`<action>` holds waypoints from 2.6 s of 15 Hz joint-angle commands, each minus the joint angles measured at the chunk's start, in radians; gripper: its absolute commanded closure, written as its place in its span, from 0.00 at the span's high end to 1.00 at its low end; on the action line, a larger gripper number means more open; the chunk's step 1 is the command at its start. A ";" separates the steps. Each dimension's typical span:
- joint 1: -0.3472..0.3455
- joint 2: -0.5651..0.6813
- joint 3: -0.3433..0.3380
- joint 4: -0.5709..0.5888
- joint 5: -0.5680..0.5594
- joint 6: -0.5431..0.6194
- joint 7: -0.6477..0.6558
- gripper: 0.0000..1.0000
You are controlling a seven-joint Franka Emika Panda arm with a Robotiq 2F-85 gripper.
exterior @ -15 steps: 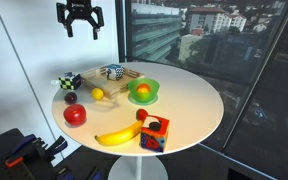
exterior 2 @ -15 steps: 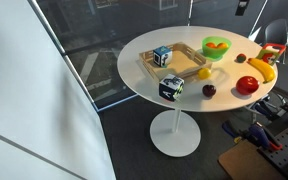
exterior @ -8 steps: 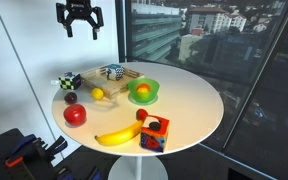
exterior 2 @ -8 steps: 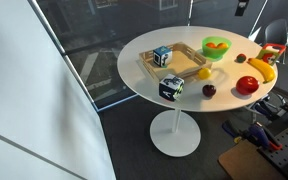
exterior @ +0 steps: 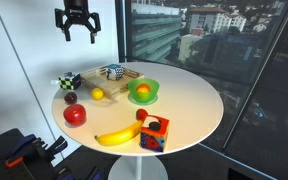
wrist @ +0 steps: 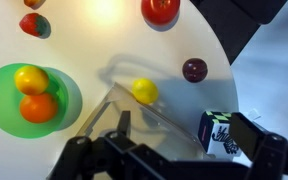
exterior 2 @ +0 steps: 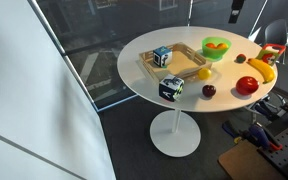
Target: Pick up the block with a zebra image and put it in the wooden tray
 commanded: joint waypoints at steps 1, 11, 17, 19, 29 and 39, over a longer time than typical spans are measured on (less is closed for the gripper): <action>0.028 0.059 0.037 0.024 0.008 0.046 0.008 1.00; 0.085 0.169 0.138 0.039 -0.004 0.151 0.120 1.00; 0.103 0.220 0.176 0.051 0.005 0.153 0.253 1.00; 0.112 0.243 0.187 0.053 0.008 0.167 0.281 1.00; 0.146 0.364 0.220 0.052 -0.019 0.330 0.368 1.00; 0.181 0.453 0.217 0.054 -0.110 0.433 0.421 1.00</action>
